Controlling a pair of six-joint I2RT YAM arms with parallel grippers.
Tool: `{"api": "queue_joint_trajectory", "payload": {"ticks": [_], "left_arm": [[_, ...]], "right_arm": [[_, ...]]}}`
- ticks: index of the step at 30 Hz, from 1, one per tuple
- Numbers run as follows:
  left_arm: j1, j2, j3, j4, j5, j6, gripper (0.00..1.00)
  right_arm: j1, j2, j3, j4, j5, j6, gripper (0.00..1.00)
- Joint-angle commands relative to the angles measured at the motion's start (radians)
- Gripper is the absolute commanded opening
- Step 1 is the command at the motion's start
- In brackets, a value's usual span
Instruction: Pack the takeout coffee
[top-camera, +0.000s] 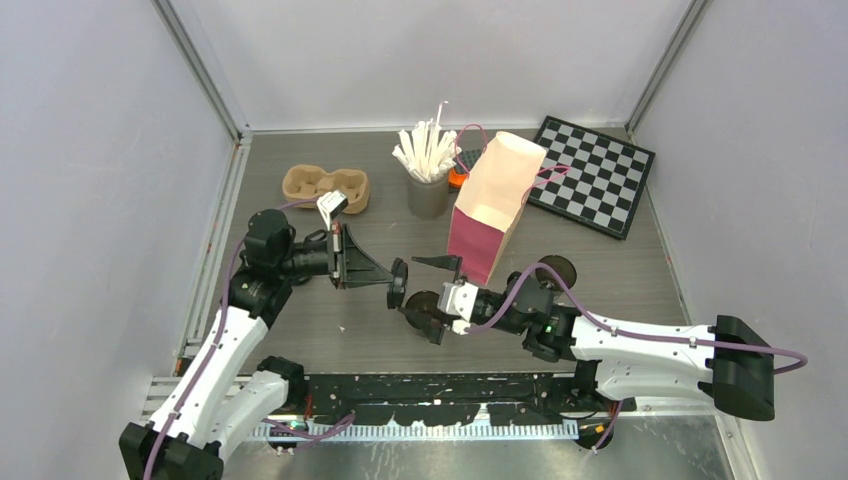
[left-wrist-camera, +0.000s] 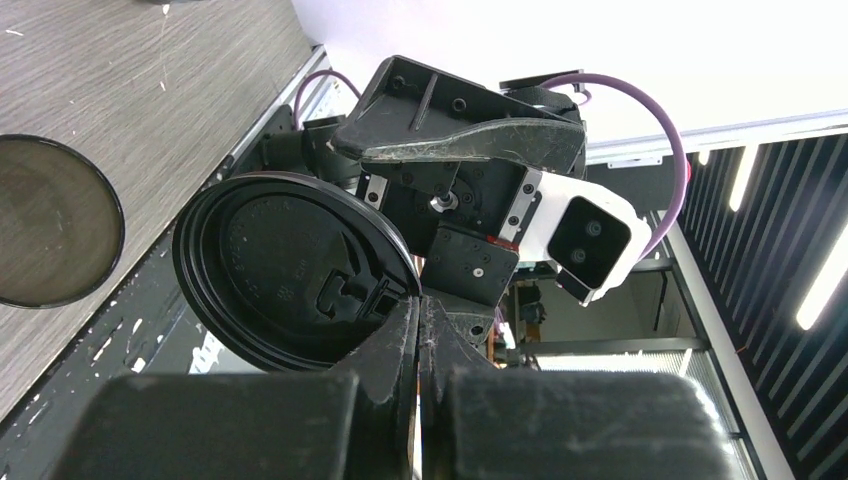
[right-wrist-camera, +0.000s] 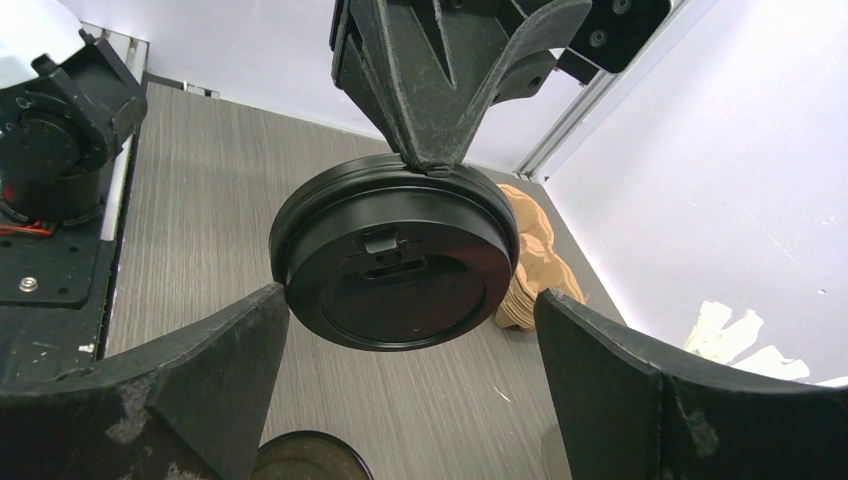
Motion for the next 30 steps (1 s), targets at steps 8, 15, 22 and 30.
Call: {"api": "queue_joint_trajectory", "payload": {"ticks": [8, 15, 22, 30], "left_arm": [[-0.033, -0.001, 0.026, -0.031, 0.014, 0.045, 0.00], [-0.043, 0.001, 0.030, -0.059, 0.010, 0.061, 0.00], [-0.050, 0.004, 0.028, -0.060, 0.005, 0.063, 0.00], [-0.052, 0.011, 0.028, -0.061, -0.006, 0.059, 0.00]], "right_arm": [[0.006, -0.016, 0.043, -0.040, -0.057, -0.040, 0.97], [0.005, -0.007, 0.049, -0.041, -0.061, -0.063, 0.97], [0.005, 0.002, 0.052, -0.024, -0.065, -0.063, 0.96], [0.005, 0.012, 0.052, -0.005, -0.064, -0.053, 0.97]]}}
